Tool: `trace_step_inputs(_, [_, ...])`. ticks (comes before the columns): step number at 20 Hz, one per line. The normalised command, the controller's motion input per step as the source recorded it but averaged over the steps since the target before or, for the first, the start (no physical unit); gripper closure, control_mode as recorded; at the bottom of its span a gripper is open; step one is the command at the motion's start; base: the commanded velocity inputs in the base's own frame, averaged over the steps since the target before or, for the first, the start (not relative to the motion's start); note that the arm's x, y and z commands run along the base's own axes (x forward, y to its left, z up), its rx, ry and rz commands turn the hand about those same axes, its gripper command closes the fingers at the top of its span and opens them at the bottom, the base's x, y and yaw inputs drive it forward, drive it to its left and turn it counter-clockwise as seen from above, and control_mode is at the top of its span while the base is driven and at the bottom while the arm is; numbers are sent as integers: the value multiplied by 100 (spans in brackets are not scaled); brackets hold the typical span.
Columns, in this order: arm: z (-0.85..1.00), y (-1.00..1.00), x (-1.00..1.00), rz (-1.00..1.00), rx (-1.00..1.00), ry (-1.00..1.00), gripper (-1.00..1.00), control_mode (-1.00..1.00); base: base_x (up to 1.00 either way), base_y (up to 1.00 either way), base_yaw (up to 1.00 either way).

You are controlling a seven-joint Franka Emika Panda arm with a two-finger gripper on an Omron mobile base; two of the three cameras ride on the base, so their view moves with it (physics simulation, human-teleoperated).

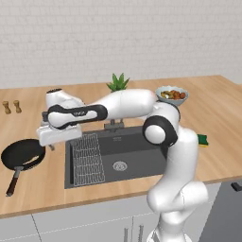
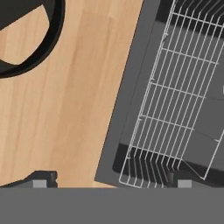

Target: Pick the pan and sponge and place them into the sink. Then turn on the water.

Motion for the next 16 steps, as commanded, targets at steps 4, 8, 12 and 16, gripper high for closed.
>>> trace_step_inputs(4, [-14, 14, -10, 0, 1, -4, -100, -100, 0, 0, 0])
trace_step_inputs(8, [-23, 18, -18, -1, 6, -7, -100, -100, 0, 0, 0])
trace_step_inputs(12, [-22, 18, -18, -4, 2, -1, -100, -100, 0, 0, 0])
trace_step_inputs(16, [-12, 27, -13, -6, 0, 0, -100, -100, 0, 0, 0])
